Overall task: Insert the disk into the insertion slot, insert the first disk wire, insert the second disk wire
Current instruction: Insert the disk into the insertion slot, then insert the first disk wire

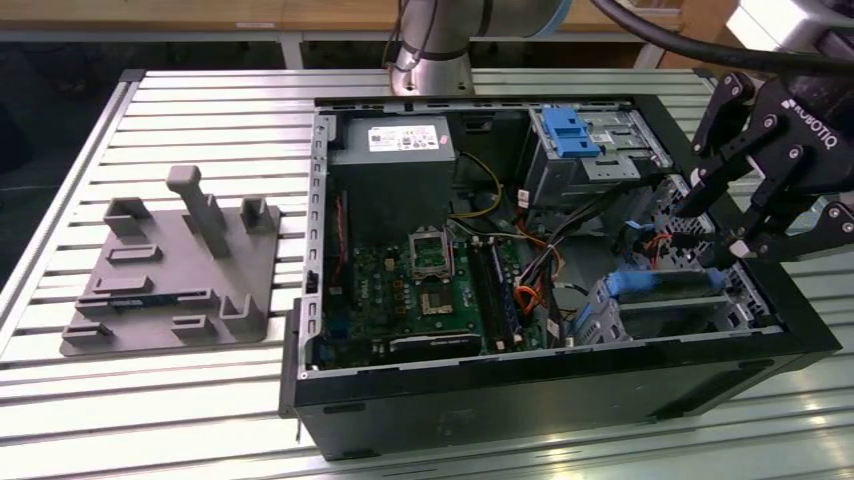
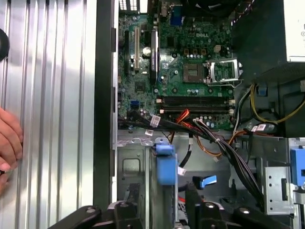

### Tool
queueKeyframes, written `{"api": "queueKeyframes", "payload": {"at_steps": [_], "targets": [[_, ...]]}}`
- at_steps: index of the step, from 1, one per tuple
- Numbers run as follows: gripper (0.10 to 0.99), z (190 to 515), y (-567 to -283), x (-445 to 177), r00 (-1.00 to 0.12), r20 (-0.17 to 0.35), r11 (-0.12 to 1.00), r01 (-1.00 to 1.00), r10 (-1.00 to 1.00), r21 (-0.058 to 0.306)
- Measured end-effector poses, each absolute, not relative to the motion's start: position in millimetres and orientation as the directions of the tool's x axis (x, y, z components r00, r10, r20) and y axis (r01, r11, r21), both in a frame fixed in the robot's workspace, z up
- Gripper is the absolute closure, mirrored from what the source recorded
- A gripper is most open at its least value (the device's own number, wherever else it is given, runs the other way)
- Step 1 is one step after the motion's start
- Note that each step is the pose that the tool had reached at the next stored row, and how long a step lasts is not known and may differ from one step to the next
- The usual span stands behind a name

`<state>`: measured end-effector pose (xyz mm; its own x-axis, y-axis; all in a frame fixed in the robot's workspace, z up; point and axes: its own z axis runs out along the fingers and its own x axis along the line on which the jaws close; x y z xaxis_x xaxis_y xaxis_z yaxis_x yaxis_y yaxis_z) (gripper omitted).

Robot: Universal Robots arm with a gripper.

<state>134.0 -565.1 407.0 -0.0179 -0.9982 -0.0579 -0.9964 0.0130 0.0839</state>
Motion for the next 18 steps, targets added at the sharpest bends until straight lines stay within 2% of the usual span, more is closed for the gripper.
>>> {"api": "queueKeyframes", "payload": {"at_steps": [1,18], "targets": [[0.584,407.1,-565.2,134.0,-0.018,-0.057,0.013,-0.996,-0.998,0.084],[0.584,406.3,-565.2,134.0,-0.018,-0.062,0.012,-0.996,-0.998,0.084]]}}
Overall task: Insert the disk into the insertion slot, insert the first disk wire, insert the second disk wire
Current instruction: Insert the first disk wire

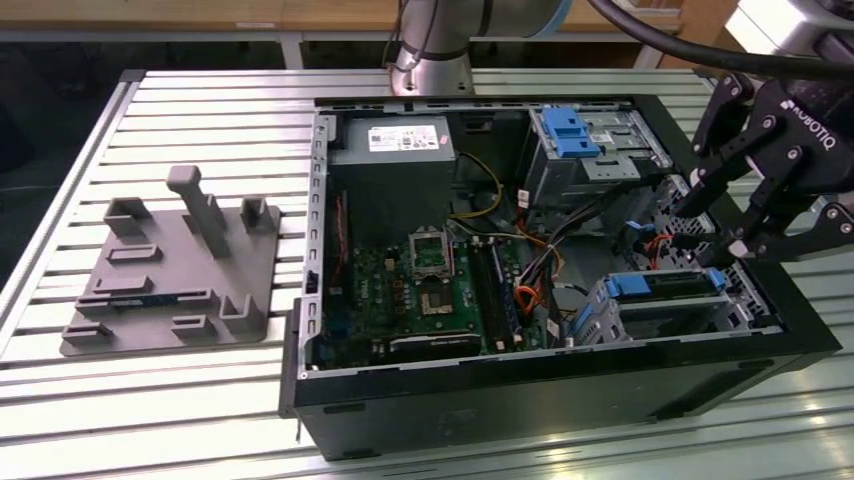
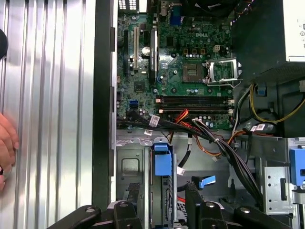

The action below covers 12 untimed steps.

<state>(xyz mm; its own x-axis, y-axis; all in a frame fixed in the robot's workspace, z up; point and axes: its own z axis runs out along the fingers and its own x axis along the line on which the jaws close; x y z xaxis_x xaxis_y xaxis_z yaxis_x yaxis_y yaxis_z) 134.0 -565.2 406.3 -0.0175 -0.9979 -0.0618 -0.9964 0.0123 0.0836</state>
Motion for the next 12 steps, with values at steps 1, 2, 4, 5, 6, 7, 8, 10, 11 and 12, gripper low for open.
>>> {"api": "queueKeyframes", "payload": {"at_steps": [1,2,4,5,6,7,8,10,11,12], "targets": [[0.584,406,-565,134,-0.017,-0.062,0.012,-0.997,-0.998,0.082],[0.584,406,-564,134,-0.017,-0.060,0.013,-0.997,-0.998,0.078],[0.584,405,-559,134,-0.017,-0.045,0.014,-0.998,-0.999,0.068],[0.584,405,-557,134,-0.017,-0.037,0.014,-0.998,-0.999,0.062],[0.584,405,-554,134,-0.016,-0.027,0.015,-0.998,-1.000,0.054],[0.584,405,-552,134,-0.016,-0.016,0.015,-0.999,-1.000,0.046],[0.584,405,-550,134,-0.016,-0.005,0.016,-0.999,-1.000,0.041],[0.584,404,-543,134,-0.016,0.010,0.016,-0.999,-1.000,0.038],[0.584,403,-539,134,-0.016,0.011,0.016,-0.999,-1.000,0.037],[0.584,402,-534,134,-0.016,0.011,0.016,-0.999,-1.000,0.037]]}}
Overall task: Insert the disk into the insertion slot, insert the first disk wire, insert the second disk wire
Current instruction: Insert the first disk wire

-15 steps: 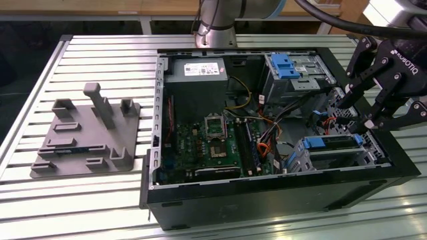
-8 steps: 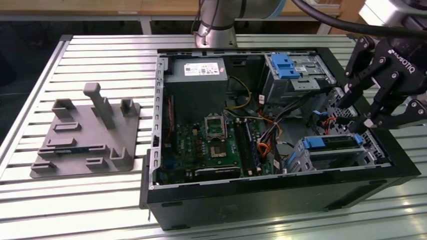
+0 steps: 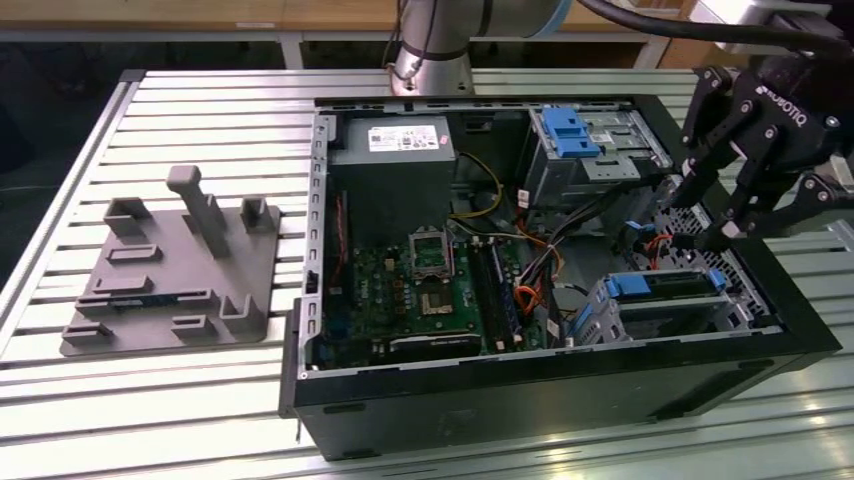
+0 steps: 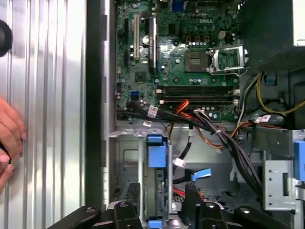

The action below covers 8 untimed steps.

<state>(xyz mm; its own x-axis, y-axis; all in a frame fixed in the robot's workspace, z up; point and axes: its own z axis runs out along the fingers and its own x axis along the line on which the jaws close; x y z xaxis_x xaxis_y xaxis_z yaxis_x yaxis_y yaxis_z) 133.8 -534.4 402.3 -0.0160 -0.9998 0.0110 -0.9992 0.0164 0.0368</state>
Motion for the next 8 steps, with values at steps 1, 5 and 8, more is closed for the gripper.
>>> {"api": "queueKeyframes", "payload": {"at_steps": [1,5,8], "targets": [[0.584,402,-530,134,-0.016,0.011,0.016,-0.999,-1.000,0.036],[0.584,401,-512,134,-0.016,0.011,0.016,-0.999,-1.000,0.034],[0.584,399,-505,135,-0.019,0.014,0.020,-0.999,-1.000,0.034]]}}
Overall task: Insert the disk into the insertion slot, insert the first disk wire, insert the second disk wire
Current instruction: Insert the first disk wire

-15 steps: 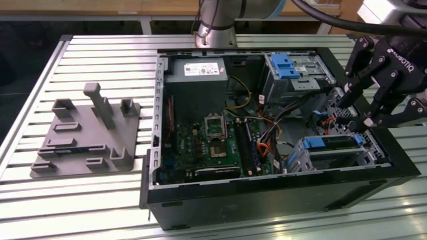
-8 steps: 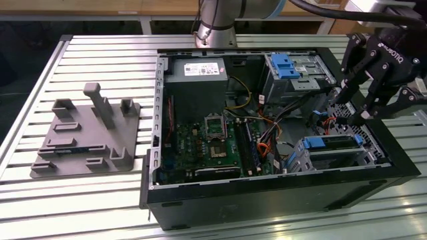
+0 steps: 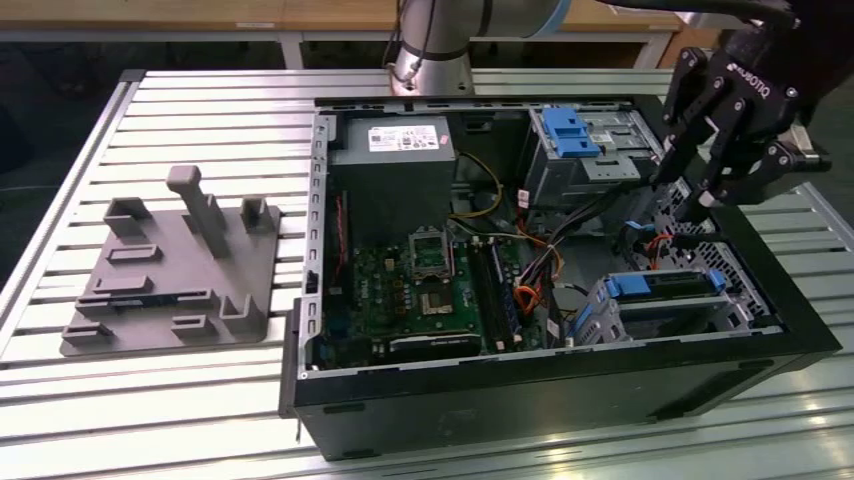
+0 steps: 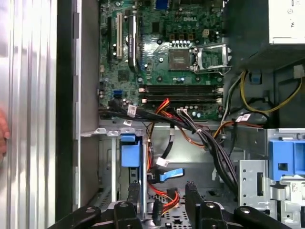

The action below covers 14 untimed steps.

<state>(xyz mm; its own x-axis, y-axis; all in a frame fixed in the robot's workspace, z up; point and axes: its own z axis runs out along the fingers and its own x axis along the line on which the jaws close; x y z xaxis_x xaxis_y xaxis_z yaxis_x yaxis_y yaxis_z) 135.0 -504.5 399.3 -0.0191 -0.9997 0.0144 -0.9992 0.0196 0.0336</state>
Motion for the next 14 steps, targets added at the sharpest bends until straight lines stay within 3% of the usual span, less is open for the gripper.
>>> {"api": "queueKeyframes", "payload": {"at_steps": [7,14], "targets": [[0.584,398.7,-503.7,140.1,-0.038,0.120,0.042,-0.999,-0.992,0.030],[0.584,393.9,-503.6,142.1,-0.123,0.119,0.128,-0.991,-0.985,0.030]]}}
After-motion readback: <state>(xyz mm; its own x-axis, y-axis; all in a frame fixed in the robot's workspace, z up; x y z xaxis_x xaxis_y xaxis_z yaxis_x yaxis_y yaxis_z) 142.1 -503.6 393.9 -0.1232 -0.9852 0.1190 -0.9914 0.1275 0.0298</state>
